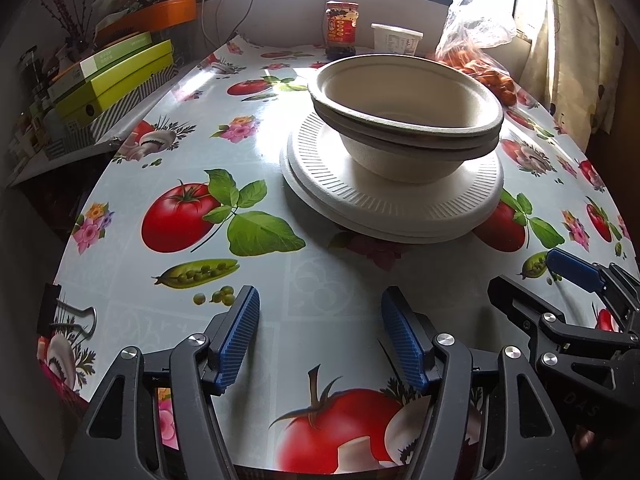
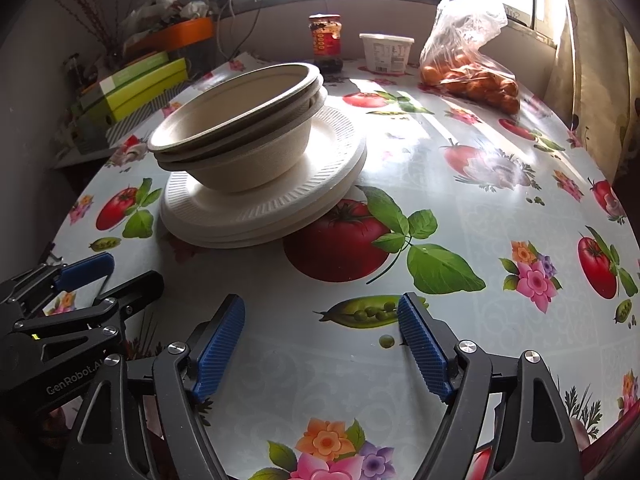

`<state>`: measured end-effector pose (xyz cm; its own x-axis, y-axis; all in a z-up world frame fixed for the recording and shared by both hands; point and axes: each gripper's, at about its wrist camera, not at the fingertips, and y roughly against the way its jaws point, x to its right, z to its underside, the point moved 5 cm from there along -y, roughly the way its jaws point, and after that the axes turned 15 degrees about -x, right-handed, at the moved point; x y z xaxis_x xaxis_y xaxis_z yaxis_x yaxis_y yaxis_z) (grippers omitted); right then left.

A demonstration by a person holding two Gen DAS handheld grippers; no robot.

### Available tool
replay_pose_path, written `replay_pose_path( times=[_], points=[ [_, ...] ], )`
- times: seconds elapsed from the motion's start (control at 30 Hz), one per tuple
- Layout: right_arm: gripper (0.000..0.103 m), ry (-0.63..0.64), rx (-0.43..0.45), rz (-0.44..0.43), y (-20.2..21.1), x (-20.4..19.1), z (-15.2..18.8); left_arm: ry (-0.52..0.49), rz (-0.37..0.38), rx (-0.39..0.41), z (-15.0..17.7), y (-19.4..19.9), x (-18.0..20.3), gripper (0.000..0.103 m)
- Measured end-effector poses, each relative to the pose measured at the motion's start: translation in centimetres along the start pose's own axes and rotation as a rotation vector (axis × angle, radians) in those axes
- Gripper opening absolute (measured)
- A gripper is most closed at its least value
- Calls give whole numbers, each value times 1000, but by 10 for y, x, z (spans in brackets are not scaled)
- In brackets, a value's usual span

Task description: Organize plates and bowls

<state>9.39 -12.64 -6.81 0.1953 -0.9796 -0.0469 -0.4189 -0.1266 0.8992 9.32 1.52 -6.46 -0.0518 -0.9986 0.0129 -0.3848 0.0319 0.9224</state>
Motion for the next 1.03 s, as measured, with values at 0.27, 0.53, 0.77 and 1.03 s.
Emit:
replay_pose_path(
  times=[0.27,0.53,0.77,1.03],
  points=[
    [81,1,0,2,0,0,0,2,0,1,0,0,0,66],
    [82,2,1,4,0,0,0,1,0,1,0,0,-1,67],
    [83,4,1,5,0,0,0,2,0,1,0,0,0,67],
    [83,4,1,6,0,-1,0,2,0,2,0,0,-1,67]
  ],
)
